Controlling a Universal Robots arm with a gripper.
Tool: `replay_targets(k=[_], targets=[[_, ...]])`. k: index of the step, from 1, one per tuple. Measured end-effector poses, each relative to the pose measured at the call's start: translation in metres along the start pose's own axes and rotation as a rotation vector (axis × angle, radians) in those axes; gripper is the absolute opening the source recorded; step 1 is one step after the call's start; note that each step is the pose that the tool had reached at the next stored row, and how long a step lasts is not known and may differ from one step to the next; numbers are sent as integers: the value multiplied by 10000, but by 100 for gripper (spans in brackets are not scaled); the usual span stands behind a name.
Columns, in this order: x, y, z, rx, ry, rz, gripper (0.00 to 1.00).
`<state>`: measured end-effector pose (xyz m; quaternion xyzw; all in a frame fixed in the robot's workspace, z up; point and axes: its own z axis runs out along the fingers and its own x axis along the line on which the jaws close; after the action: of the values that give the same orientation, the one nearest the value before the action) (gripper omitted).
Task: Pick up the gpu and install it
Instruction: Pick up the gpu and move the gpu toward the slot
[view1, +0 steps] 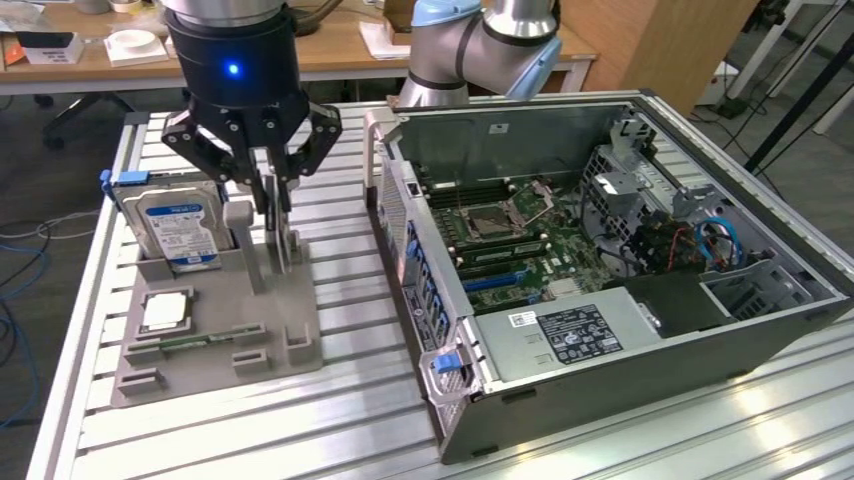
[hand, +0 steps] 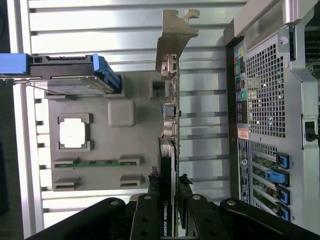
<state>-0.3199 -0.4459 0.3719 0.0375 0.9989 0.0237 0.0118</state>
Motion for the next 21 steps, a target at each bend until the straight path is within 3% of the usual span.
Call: replay_targets(k=[21], targets=[[-4,9,-180,-1,-1,0,26]])
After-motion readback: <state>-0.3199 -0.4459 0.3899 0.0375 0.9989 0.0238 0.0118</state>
